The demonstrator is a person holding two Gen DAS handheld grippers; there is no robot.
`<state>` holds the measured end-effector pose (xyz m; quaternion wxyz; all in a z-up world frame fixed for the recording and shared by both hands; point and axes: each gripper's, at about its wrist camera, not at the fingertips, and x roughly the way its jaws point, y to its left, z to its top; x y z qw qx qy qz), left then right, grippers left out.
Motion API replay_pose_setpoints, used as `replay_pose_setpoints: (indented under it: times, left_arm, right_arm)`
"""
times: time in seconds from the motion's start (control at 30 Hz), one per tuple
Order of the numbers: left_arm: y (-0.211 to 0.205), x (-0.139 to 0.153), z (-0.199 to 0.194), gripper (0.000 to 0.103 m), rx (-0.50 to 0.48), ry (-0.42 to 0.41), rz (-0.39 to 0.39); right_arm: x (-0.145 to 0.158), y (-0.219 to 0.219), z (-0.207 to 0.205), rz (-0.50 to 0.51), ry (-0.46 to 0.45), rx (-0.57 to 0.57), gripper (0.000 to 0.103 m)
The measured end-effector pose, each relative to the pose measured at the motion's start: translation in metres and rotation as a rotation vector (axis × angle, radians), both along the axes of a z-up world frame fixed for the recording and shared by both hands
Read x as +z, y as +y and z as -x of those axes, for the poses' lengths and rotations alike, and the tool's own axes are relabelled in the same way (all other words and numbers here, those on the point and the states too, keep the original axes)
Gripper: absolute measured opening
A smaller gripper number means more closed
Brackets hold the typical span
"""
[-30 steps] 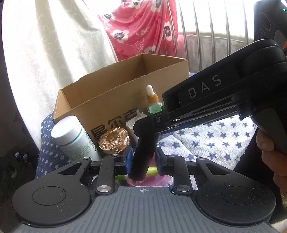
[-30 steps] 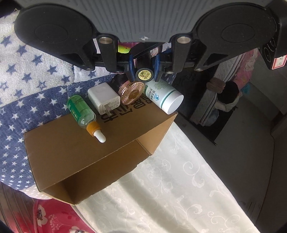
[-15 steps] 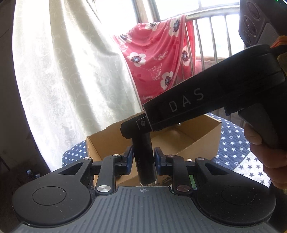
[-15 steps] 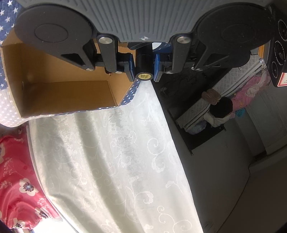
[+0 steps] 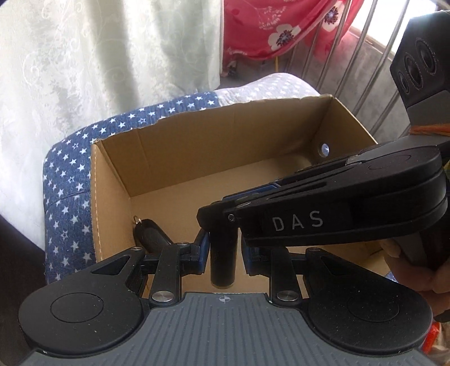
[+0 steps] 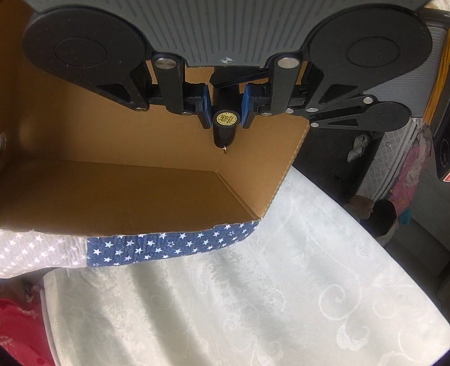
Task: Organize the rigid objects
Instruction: 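Lower the black tube into the box and open the right gripper, then grasp the green glue stick with the right gripper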
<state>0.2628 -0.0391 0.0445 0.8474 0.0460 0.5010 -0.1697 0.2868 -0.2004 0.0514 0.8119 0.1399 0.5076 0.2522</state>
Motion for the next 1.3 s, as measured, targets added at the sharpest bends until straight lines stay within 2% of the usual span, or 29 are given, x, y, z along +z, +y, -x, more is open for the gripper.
replay_pose_setpoints:
  times: [0.13, 0.23, 0.3, 0.4, 0.43, 0.5, 0.6, 0.77, 0.9, 0.97, 1.1, 1.2, 1.3]
  left_arm:
    - [0.005, -0.008, -0.010, 0.025, 0.038, 0.044, -0.009]
    - [0.011, -0.008, -0.012, 0.026, 0.054, 0.036, -0.026]
    - [0.014, -0.007, -0.011, 0.027, 0.065, 0.040, -0.023]
    - [0.017, -0.005, -0.008, 0.028, 0.078, 0.023, -0.025]
    - [0.019, -0.002, -0.005, 0.031, 0.077, 0.011, -0.025]
    - [0.019, 0.005, 0.001, 0.036, 0.075, -0.019, -0.023]
    - [0.021, 0.021, 0.011, 0.041, 0.073, -0.078, -0.009]
    - [0.030, 0.050, 0.046, 0.046, 0.057, -0.177, 0.031]
    - [0.045, 0.067, 0.086, 0.050, 0.033, -0.253, 0.069]
    - [0.053, 0.069, 0.111, 0.052, 0.023, -0.280, 0.092]
    - [0.059, 0.053, 0.151, 0.055, 0.006, -0.296, 0.091]
    - [0.059, 0.028, 0.180, 0.055, 0.006, -0.281, 0.074]
    - [0.056, 0.007, 0.202, 0.055, -0.003, -0.252, 0.101]
  right_arm:
    - [-0.024, 0.007, -0.027, 0.046, 0.078, 0.016, 0.024]
    - [-0.026, 0.016, -0.042, 0.056, 0.075, 0.027, 0.024]
    - [-0.023, 0.025, -0.048, 0.092, 0.042, 0.028, 0.025]
    - [-0.019, 0.031, -0.060, 0.103, 0.025, 0.014, 0.032]
    - [-0.015, 0.032, -0.062, 0.103, 0.019, 0.003, 0.040]
    - [-0.006, 0.030, -0.057, 0.099, -0.013, -0.005, 0.049]
    - [0.012, 0.023, -0.041, 0.096, -0.055, -0.013, 0.049]
    - [0.053, -0.001, 0.015, 0.075, -0.152, -0.031, 0.049]
    - [0.084, -0.031, 0.087, 0.014, -0.266, -0.077, 0.049]
    - [0.088, -0.042, 0.122, -0.013, -0.317, -0.103, 0.049]
    - [0.074, -0.053, 0.196, -0.081, -0.391, -0.141, 0.049]
    - [0.049, -0.049, 0.229, -0.139, -0.366, -0.139, 0.048]
    - [0.024, -0.040, 0.244, -0.157, -0.325, -0.121, 0.045]
